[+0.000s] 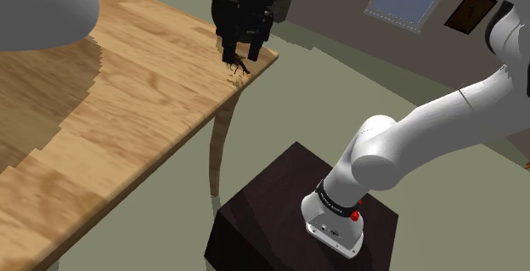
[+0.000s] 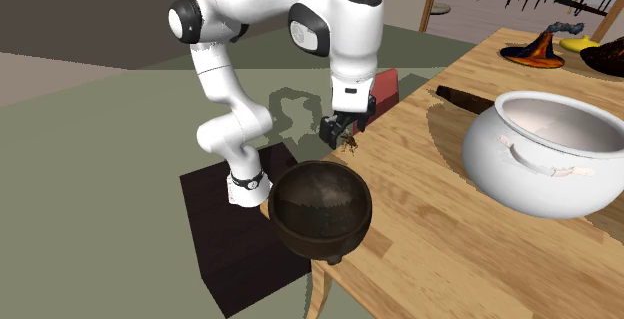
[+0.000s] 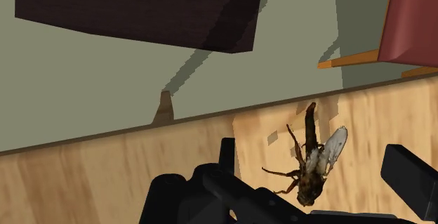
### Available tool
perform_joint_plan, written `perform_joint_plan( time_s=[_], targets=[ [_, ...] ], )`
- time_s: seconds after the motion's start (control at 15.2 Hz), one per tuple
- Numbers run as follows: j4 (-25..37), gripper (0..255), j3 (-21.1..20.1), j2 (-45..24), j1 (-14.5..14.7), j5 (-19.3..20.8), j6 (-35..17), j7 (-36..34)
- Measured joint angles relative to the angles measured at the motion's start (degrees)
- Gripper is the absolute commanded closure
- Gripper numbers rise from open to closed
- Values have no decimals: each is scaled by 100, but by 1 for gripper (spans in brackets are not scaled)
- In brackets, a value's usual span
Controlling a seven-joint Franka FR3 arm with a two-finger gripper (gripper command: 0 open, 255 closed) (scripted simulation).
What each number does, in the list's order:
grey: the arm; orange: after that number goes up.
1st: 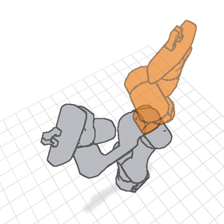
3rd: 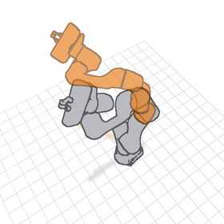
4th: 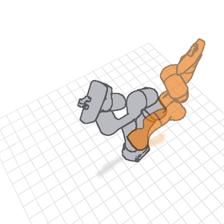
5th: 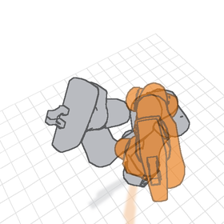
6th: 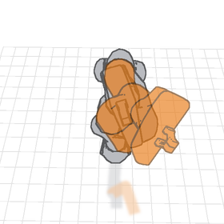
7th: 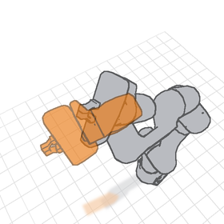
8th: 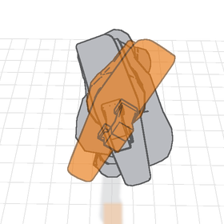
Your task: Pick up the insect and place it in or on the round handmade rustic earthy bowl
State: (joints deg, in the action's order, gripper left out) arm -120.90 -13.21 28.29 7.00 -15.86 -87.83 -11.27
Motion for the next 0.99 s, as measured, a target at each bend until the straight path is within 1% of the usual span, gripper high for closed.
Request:
perform_joint_plan(
  time_s=[0.2,0.26,0.99],
  targets=[
    [-8,0,-1,2,0,-1,-7,1],
    [-8,255,-1,2,0,-1,-7,1],
    [34,255,5,-10,-3,5,24,0]
  ],
)
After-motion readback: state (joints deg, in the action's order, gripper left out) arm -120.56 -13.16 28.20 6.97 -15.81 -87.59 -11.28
